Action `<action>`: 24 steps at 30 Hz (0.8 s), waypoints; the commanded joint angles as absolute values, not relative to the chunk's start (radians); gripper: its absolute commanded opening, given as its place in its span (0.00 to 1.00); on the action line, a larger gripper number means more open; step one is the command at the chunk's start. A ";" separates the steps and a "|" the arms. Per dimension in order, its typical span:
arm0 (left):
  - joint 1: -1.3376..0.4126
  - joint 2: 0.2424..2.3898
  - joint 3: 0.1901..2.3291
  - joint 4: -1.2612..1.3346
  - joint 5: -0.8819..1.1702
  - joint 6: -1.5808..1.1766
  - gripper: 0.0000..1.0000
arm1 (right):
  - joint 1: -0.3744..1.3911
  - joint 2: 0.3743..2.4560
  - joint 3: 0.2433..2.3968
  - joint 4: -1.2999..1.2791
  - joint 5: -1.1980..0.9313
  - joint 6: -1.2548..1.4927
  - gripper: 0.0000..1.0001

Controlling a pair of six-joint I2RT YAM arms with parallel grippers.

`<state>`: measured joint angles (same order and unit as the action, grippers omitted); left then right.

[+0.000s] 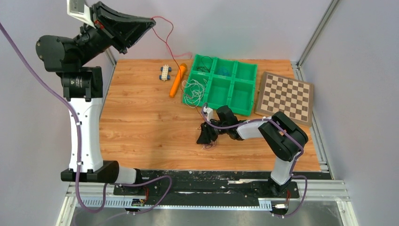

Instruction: Untangle the cables

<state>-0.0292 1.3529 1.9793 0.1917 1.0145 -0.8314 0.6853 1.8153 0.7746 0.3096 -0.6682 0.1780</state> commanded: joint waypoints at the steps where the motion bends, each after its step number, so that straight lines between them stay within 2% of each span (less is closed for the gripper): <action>1: -0.020 1.444 2.192 0.191 0.955 -0.828 0.00 | 0.660 1.806 0.728 0.244 -0.666 0.156 0.42; 5: -0.013 1.526 2.362 0.180 0.922 -0.748 0.00 | 0.637 1.807 0.703 0.239 -0.667 0.165 0.43; 9: -0.010 1.549 2.392 0.247 0.840 -0.740 0.00 | 0.622 1.809 0.682 0.238 -0.666 0.155 0.44; 14: -0.009 1.554 2.377 0.305 0.757 -0.734 0.00 | 0.609 1.806 0.660 0.226 -0.662 0.139 0.51; 19: -0.022 1.575 2.394 0.317 0.748 -0.742 0.00 | 0.586 1.779 0.664 0.202 -0.676 0.131 0.69; 24: -0.041 1.512 2.194 0.379 0.780 -0.750 0.00 | 0.555 1.617 0.783 0.052 -0.758 0.025 0.79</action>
<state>-0.0296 1.5558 2.3032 0.3084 0.7757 -0.7528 0.5846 1.7264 0.7094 0.2581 -0.7654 0.1452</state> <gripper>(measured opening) 0.007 0.763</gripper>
